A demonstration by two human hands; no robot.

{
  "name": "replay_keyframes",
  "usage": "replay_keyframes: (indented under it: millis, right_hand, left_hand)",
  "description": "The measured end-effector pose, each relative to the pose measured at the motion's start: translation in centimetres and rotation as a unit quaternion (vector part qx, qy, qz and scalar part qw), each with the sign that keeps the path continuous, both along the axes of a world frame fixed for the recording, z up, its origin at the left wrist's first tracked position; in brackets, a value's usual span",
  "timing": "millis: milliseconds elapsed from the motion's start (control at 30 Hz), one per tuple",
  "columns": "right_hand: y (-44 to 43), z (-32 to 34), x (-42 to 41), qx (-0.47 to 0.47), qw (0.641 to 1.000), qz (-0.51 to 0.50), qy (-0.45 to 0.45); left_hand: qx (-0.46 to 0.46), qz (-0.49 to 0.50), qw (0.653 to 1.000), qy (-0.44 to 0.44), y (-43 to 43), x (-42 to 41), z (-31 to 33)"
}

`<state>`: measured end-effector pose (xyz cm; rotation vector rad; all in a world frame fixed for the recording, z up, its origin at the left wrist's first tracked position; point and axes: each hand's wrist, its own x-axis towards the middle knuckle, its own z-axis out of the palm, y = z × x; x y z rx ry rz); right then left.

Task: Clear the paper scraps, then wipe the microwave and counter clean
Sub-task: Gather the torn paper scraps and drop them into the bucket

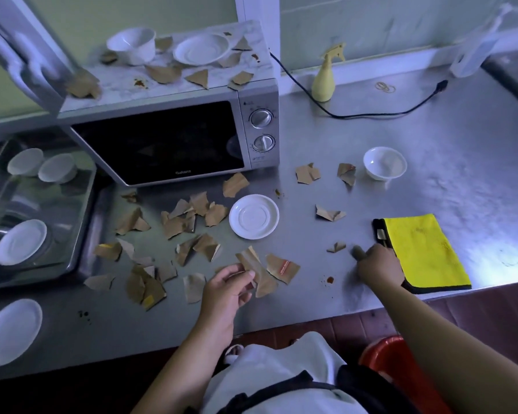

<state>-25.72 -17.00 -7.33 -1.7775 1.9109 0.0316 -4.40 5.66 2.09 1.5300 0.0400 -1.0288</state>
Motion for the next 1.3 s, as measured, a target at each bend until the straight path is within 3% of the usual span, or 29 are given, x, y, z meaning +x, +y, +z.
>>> replay_keyframes:
  millis: [67,133,233,367,467,533,633,833,1067,1300]
  right_hand:
    - [1.4,0.8,-0.1,-0.011,0.998,-0.035,-0.049]
    - [2.9,2.6,0.6,0.007,0.982,-0.094,-0.163]
    - [5.9,6.8,2.8,0.082,0.914,-0.156,-0.366]
    - [9.6,12.2,6.6,0.129,0.850,-0.065,-0.507]
    - [12.3,15.1,10.0,0.133,0.816,-0.028,-0.562]
    - [13.9,16.2,11.8,0.125,0.815,-0.012,-0.565]
    - [16.1,16.8,13.7,0.082,0.851,-0.006,-0.519]
    - [19.7,15.5,14.6,-0.011,0.893,-0.078,-0.442]
    - [23.4,14.7,15.0,-0.052,0.883,-0.127,-0.449]
    - [24.7,14.7,16.9,0.002,0.871,-0.137,-0.472]
  left_hand:
    - [-0.011,-0.016,1.000,0.002,0.1,0.8,0.0]
    - [-0.016,-0.034,0.999,0.008,0.2,1.7,0.1]
    - [-0.032,-0.063,0.997,0.022,0.2,3.5,0.6]
    - [-0.063,-0.097,0.993,0.018,-0.4,6.0,1.7]
    - [-0.071,-0.132,0.989,0.003,-0.6,7.3,2.4]
    - [-0.083,-0.166,0.983,0.001,-0.4,7.9,2.7]
    - [-0.102,-0.214,0.972,-0.005,0.3,8.7,2.8]
    - [-0.128,-0.327,0.936,0.002,1.8,10.2,2.5]
    - [-0.137,-0.401,0.905,0.038,3.5,10.6,1.8]
    - [-0.134,-0.379,0.915,0.037,5.1,12.1,1.9]
